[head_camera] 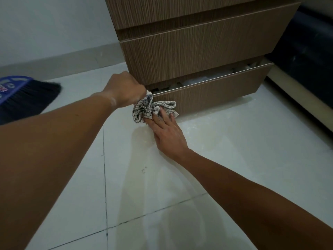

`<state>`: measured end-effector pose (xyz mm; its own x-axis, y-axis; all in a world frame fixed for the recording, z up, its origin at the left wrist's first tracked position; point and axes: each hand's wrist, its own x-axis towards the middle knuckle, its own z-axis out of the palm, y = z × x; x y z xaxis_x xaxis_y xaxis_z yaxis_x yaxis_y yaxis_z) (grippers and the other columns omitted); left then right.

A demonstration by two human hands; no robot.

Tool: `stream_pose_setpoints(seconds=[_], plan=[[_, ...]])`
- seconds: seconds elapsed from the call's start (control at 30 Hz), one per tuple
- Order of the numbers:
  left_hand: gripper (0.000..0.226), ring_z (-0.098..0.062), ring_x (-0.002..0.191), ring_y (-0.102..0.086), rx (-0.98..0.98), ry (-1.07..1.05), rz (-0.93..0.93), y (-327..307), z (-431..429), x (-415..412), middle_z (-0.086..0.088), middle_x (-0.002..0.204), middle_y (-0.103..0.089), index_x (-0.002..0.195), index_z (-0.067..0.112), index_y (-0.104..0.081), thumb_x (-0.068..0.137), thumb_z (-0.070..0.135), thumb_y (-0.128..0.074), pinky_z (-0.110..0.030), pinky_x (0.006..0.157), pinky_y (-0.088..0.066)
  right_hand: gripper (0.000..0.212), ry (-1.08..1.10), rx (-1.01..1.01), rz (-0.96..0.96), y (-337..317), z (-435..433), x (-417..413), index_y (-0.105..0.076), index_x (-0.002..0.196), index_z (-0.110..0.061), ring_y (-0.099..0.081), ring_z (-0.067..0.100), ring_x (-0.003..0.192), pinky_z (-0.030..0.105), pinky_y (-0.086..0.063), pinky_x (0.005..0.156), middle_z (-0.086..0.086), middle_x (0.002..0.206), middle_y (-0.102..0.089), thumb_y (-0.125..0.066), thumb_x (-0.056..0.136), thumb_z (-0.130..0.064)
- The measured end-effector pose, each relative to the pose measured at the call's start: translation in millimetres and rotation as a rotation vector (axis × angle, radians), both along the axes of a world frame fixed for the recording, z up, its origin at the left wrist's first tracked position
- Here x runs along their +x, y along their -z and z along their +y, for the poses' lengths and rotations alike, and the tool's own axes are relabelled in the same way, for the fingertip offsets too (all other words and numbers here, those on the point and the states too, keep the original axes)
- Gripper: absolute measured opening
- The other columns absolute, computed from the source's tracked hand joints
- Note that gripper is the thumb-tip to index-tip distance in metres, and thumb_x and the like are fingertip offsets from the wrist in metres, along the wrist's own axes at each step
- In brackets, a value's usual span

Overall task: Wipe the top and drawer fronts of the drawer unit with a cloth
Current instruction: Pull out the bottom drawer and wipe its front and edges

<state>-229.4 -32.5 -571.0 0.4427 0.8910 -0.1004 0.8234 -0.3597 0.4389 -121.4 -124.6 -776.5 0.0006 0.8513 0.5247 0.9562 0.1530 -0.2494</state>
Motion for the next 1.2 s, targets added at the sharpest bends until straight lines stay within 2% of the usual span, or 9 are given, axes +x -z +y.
stream_pose_setpoints(seconds=[0.1,0.23,0.4,0.53,0.6,0.73,0.83,1.03,1.2], plan=[[0.024,-0.025,0.061,-0.051,0.067,0.044,0.036,0,-6,7,-0.011,0.063,-0.062,0.061,0.003,-0.065,0.075,0.022,-0.063,-0.032,0.056,-0.039,0.068,-0.005,-0.110,0.101,6,-3,-8,-0.035,0.153,-0.021,-0.012,0.031,0.153,0.059,-0.022,0.120,0.008,0.159,-0.038,-0.057,0.091,-0.005],[0.031,-0.022,0.052,-0.041,0.091,0.082,0.090,-2,-8,11,-0.007,0.053,-0.051,0.046,0.011,-0.047,0.071,0.026,-0.057,-0.029,0.050,-0.031,0.066,0.034,-0.155,0.402,11,-6,-30,-0.025,0.157,-0.023,-0.004,0.026,0.155,0.052,-0.027,0.120,0.007,0.166,-0.021,-0.053,0.098,-0.017],[0.029,-0.024,0.057,-0.050,0.077,0.073,0.107,-2,-5,13,-0.009,0.059,-0.058,0.051,0.010,-0.055,0.067,0.035,-0.054,-0.029,0.050,-0.030,0.062,0.201,0.128,1.093,-23,16,-61,-0.007,0.160,-0.025,-0.001,0.018,0.156,0.040,-0.014,0.124,0.001,0.169,-0.004,-0.038,0.107,-0.031],[0.027,-0.024,0.067,-0.055,0.044,0.114,0.106,2,-2,17,-0.010,0.071,-0.060,0.062,0.016,-0.056,0.079,0.036,-0.058,-0.027,0.052,-0.032,0.060,0.634,0.287,1.793,-71,51,-20,-0.018,0.158,-0.011,-0.030,0.030,0.147,0.039,-0.028,0.119,0.013,0.164,-0.023,-0.032,0.104,-0.033],[0.023,-0.025,0.068,-0.054,0.064,0.129,0.101,1,-5,18,-0.012,0.075,-0.059,0.068,0.016,-0.056,0.085,0.031,-0.059,-0.028,0.054,-0.036,0.051,0.757,0.159,2.051,-87,52,23,-0.025,0.154,-0.004,-0.041,0.036,0.139,0.036,-0.036,0.108,0.017,0.158,-0.033,-0.026,0.108,-0.028],[0.022,-0.031,0.074,-0.057,0.172,0.156,0.226,0,-14,29,-0.012,0.075,-0.056,0.084,0.007,-0.062,0.085,0.029,-0.061,-0.033,0.064,-0.045,0.049,0.767,0.206,2.043,-90,32,79,-0.019,0.155,-0.005,-0.039,0.034,0.140,0.038,-0.034,0.108,0.018,0.160,-0.029,-0.024,0.110,-0.025],[0.015,-0.032,0.074,-0.056,0.296,0.145,0.370,5,-25,48,-0.009,0.071,-0.050,0.089,0.006,-0.065,0.086,0.020,-0.064,-0.037,0.069,-0.050,0.047,0.725,0.203,1.941,-79,35,61,-0.023,0.153,-0.005,-0.043,0.032,0.137,0.036,-0.036,0.108,0.018,0.158,-0.033,-0.029,0.110,-0.021],[0.020,-0.036,0.082,-0.064,0.304,0.186,0.249,14,-33,91,-0.017,0.085,-0.062,0.091,0.000,-0.068,0.091,0.019,-0.064,-0.040,0.071,-0.054,0.069,0.458,-0.002,2.099,-65,34,35,-0.014,0.156,-0.027,-0.045,0.035,0.137,0.056,-0.040,0.112,0.008,0.157,-0.037,-0.040,0.100,-0.057],[0.015,-0.042,0.088,-0.067,0.393,0.183,0.229,27,-28,108,-0.023,0.094,-0.066,0.100,0.001,-0.068,0.094,0.012,-0.060,-0.051,0.080,-0.058,0.065,0.595,0.184,1.970,-61,25,124,-0.014,0.158,-0.014,-0.039,0.033,0.142,0.049,-0.034,0.117,0.012,0.161,-0.031,-0.033,0.106,-0.049]])
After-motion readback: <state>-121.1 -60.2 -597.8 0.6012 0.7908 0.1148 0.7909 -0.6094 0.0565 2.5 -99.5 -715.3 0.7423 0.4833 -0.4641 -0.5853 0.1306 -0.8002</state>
